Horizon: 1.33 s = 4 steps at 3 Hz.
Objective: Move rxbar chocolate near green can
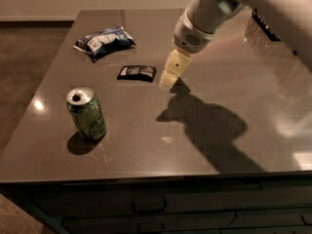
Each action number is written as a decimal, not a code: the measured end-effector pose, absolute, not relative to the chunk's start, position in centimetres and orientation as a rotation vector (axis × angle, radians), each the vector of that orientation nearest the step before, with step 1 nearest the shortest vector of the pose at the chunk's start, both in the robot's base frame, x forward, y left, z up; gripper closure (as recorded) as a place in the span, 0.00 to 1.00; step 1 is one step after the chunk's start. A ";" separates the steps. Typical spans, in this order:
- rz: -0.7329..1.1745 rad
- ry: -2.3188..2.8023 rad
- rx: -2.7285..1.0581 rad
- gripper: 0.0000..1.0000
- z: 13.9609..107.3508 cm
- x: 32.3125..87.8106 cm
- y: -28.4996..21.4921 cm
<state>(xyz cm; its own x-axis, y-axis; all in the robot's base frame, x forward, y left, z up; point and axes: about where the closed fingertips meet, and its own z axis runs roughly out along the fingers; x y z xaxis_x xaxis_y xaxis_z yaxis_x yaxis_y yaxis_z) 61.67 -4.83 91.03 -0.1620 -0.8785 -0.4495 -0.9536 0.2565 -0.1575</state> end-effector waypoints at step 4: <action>0.349 2.125 -1.560 0.00 84.7 69.1 0.5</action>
Offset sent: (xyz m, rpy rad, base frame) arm 0.0725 0.0510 -0.0521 0.1152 0.0895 -0.0448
